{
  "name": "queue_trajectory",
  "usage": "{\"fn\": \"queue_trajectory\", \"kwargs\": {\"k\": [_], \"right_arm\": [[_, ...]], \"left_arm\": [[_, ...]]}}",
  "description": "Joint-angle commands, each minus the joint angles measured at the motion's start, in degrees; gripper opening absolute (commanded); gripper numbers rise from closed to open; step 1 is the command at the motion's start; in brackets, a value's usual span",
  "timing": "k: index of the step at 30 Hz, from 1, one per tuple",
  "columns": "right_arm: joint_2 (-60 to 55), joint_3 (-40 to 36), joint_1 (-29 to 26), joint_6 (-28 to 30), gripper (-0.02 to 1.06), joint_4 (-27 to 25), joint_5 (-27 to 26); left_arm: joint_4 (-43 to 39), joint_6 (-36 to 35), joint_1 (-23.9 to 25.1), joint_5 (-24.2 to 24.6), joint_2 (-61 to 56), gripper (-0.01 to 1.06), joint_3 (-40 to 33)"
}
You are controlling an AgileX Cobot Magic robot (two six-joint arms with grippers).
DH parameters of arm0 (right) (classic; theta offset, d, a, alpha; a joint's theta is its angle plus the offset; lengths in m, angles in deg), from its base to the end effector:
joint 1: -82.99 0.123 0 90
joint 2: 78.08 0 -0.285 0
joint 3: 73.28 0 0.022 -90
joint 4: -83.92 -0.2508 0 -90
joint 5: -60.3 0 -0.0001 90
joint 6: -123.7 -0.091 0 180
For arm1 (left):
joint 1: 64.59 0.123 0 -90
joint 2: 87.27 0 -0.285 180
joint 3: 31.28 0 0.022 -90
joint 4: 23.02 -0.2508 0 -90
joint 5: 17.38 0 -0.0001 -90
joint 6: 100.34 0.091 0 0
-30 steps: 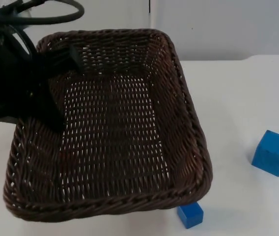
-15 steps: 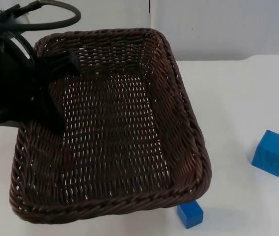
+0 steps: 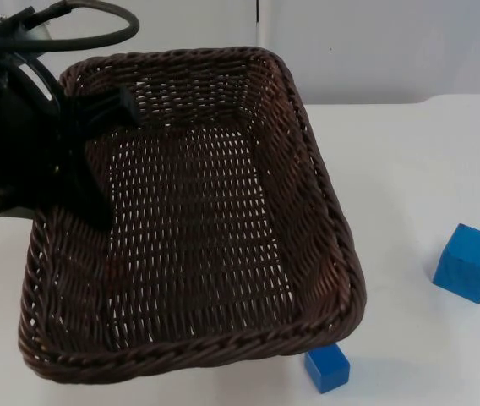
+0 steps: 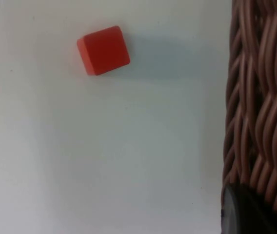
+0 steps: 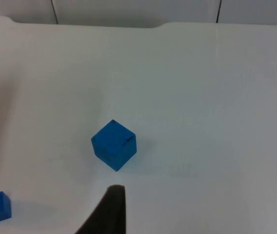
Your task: Pick up the basket with the left hand and place the largest block into the basket with the right hand.
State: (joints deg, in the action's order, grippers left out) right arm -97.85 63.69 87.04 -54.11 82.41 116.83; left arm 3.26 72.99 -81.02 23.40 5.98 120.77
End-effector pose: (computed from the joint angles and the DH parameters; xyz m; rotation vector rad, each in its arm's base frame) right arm 0.0239 0.0037 0.3090 -0.1116 2.0798 0.0515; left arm 0.2547 -0.1026 0.2151 -0.1888 2.8455 -0.5881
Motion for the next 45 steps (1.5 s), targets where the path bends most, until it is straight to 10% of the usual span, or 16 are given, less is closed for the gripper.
{"fn": "queue_trajectory", "kwargs": {"k": [1,27,45], "right_arm": [[-6.53,2.43,-0.35,-0.05,1.05,-0.33,-4.01],[-51.54,21.38,0.86,3.09,1.05,-0.22,-7.48],[-71.27,21.92,15.17,13.92,1.05,-0.12,-12.7]], "left_arm": [[2.13,-0.47,-0.27,-0.81,-0.77,0.0,0.11],[2.85,-0.03,-0.27,-0.71,-0.77,0.0,0.11],[2.85,-0.03,-0.27,-0.71,-0.77,0.0,0.11]]}}
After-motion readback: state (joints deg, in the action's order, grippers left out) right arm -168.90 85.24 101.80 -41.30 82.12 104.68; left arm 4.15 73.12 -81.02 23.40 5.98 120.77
